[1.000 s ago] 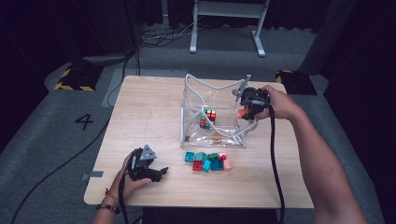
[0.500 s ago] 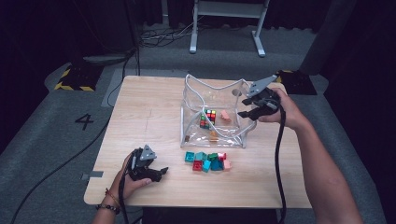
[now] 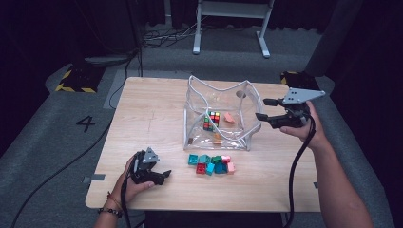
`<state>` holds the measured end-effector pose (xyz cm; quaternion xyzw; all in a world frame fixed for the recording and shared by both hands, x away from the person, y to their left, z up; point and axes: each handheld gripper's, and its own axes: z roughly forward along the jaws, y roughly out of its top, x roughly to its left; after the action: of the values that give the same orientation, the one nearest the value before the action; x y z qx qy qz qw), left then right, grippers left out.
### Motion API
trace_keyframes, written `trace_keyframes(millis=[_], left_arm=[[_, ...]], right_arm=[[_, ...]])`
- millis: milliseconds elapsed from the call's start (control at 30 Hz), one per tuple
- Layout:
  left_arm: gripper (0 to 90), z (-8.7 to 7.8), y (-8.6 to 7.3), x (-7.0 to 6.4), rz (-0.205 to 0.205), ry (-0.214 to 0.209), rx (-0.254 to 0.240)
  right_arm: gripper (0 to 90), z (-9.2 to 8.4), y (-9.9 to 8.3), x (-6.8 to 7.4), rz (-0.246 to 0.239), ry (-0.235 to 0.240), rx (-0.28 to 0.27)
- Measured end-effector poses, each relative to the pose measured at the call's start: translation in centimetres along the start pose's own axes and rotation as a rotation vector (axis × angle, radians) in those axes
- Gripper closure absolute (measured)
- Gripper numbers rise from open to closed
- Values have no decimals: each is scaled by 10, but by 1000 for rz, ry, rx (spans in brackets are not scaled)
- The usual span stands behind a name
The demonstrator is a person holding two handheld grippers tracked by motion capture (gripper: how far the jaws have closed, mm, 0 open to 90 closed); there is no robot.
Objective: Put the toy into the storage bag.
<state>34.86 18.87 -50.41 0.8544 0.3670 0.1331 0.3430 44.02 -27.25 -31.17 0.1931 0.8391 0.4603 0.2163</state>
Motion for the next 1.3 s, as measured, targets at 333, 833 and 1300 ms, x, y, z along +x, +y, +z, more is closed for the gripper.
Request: trace_keyframes(millis=[333, 833, 1300], left_arm=[[157, 0, 0, 0, 0, 0, 0], [157, 0, 0, 0, 0, 0, 0], [158, 0, 0, 0, 0, 0, 0]], right_arm=[[282, -25, -37, 16, 59, -46, -65], [338, 1, -108, 53, 109, 88, -47], [345, 62, -130, 96, 40, 242, 78]])
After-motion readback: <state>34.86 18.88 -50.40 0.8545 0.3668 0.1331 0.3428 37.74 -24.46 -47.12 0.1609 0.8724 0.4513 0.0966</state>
